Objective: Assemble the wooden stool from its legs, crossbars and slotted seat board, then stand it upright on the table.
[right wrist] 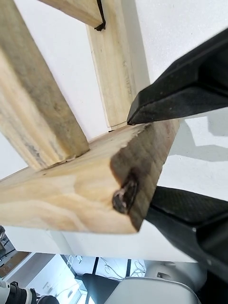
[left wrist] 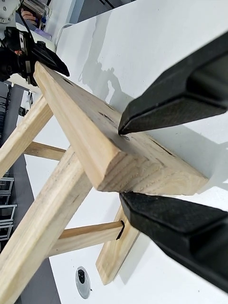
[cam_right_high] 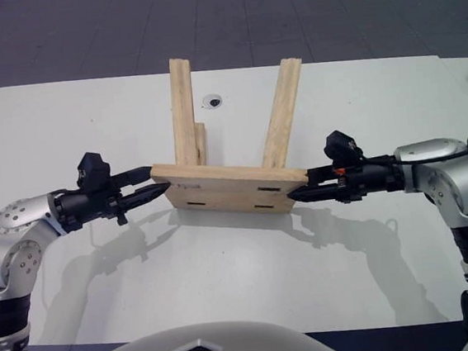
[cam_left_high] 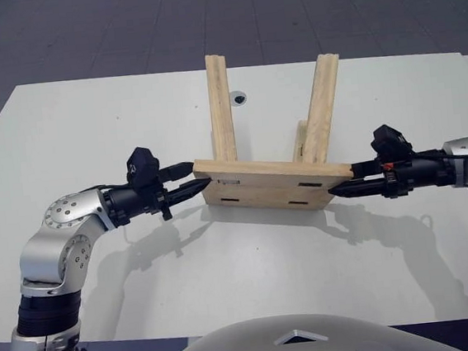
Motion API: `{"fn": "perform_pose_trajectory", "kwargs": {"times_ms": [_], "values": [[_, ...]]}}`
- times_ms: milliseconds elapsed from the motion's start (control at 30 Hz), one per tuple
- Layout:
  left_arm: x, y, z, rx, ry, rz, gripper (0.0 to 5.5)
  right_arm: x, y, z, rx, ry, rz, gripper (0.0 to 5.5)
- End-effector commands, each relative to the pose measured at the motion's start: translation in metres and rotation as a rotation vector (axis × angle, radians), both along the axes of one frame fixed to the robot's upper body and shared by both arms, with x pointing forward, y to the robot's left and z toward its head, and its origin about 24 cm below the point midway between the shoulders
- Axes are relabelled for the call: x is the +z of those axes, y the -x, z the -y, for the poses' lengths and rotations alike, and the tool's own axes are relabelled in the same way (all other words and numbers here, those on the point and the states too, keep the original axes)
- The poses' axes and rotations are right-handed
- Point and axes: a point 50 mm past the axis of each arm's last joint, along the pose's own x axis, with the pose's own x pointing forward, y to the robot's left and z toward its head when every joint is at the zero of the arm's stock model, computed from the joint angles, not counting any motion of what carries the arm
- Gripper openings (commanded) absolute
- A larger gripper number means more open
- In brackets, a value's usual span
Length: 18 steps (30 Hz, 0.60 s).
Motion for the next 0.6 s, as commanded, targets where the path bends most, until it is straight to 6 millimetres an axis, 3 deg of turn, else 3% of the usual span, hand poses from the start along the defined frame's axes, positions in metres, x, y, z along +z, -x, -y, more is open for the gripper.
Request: {"fn": "perform_pose_trajectory", "kwargs": {"times_ms": [33, 133, 233, 433, 600], "values": [[0.04, 0.012, 0.011, -0.235, 0.115, 0.014, 1.77, 0.053, -0.009, -0.017, 0.084, -0.224, -0.014, 1.95], [0.073, 0.005, 0.011, -0.284, 0.198, 0.018, 1.59, 0.089, -0.018, -0.023, 0.07, -0.383, -0.009, 1.9], [0.094, -0.008, 0.008, -0.283, 0.26, -0.01, 1.56, 0.103, -0.033, -0.028, -0.052, -0.448, -0.024, 1.9], [0.119, -0.045, 0.004, -0.167, 0.428, -0.103, 1.56, 0.101, -0.063, -0.053, -0.289, -0.544, -0.08, 1.9], [0.133, -0.068, 0.0, -0.066, 0.509, -0.104, 1.56, 0.083, -0.077, -0.067, -0.518, -0.614, -0.147, 1.9]]}}
